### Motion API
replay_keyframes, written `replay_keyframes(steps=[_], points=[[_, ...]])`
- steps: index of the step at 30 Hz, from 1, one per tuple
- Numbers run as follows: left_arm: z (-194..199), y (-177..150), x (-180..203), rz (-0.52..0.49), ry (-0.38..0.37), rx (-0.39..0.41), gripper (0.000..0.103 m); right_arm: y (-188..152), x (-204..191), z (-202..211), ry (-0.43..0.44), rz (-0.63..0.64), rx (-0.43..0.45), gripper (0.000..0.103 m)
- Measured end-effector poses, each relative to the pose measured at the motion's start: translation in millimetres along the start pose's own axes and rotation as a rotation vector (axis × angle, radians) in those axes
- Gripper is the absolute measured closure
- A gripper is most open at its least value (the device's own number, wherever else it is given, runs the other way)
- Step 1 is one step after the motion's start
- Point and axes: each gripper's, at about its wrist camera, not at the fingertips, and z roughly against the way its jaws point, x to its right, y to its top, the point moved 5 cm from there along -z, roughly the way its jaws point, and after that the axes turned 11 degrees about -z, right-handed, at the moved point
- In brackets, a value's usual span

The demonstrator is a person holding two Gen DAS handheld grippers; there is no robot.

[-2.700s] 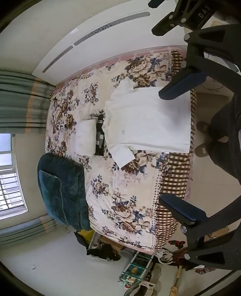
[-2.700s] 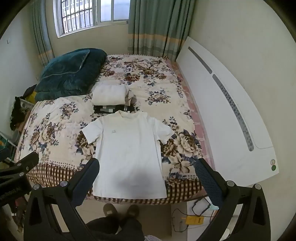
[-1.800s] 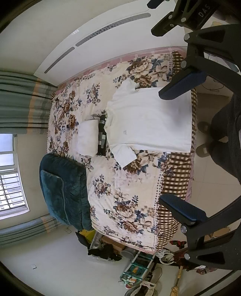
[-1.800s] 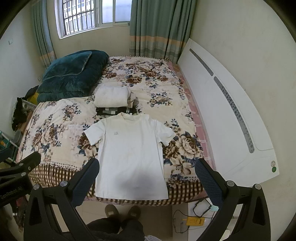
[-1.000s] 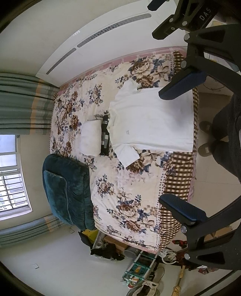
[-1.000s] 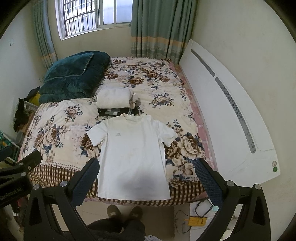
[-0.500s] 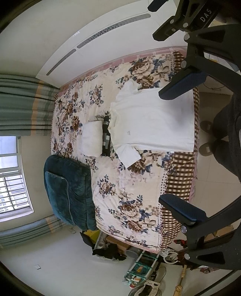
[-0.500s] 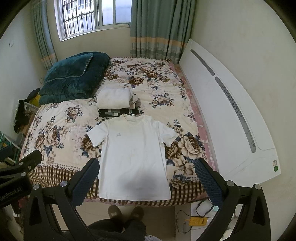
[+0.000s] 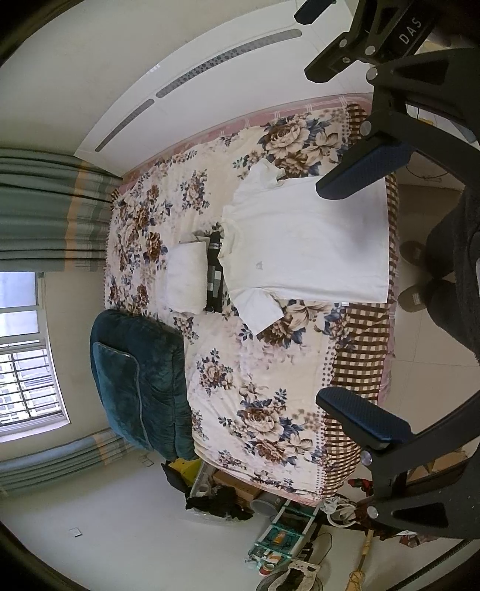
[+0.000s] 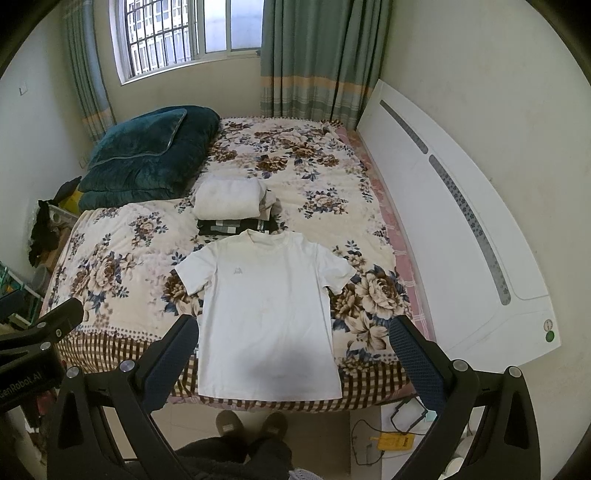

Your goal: Fold small clothes

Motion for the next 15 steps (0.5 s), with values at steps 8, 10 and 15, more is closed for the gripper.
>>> replay_keyframes(steps=[8,10,15], points=[[1,0,0,-0.001,0.0,0.001,0.0,-2,0,1,0.001,-0.004,0.0,0.0],[1,-1,1,0.001,-0.001,0.0,0.0,-3,1,1,-0.001,-0.002,0.001,0.0],[1,-3,2,-0.001,-0.001,0.001,0.0,-2,3,-1,-0.001,-0.005,0.0,0.0]])
